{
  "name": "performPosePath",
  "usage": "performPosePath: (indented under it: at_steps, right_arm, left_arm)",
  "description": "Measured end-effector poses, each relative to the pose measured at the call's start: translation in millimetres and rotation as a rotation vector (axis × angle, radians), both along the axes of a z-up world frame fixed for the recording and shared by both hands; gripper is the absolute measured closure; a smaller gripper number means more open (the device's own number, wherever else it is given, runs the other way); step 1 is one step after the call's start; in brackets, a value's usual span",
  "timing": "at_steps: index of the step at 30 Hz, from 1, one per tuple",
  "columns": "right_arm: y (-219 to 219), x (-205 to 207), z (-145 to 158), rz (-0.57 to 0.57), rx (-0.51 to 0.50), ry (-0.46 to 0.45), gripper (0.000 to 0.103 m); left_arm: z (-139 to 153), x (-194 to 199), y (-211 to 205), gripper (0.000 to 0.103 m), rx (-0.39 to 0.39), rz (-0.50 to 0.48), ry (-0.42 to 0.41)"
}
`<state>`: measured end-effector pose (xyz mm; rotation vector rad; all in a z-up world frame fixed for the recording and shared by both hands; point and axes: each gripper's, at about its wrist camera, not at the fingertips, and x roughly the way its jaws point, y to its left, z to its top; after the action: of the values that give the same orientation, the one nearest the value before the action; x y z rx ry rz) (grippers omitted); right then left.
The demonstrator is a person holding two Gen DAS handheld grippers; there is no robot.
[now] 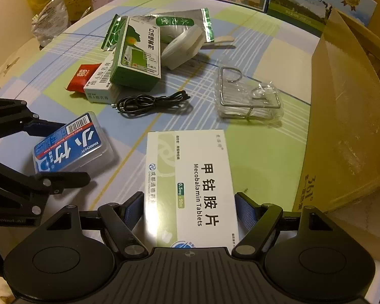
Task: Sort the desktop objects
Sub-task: 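Carry both held boxes over the open cardboard box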
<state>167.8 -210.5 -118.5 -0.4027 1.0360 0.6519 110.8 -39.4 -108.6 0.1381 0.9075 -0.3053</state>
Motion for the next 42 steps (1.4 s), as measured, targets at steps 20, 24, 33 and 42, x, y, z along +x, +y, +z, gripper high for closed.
performPosePath:
  at_steps: [20, 24, 33, 42]
  right_arm:
    - [-7, -1, 27, -0.06, 0.113, -0.092, 0.035]
    - [-13, 0, 51, -0.105, 0.17, -0.121, 0.035]
    - [-48, 2, 142, -0.192, 0.237, -0.234, 0.035]
    - [-137, 43, 179, -0.388, 0.19, -0.286, 0.035]
  left_arm:
    - [11, -3, -2, 0.052, -0.004, 0.009, -0.018]
    - [28, -3, -5, 0.052, 0.001, 0.02, -0.044]
    - [97, 10, -50, 0.052, -0.005, -0.023, -0.134]
    - [146, 56, -141, 0.052, -0.063, -0.126, -0.185]
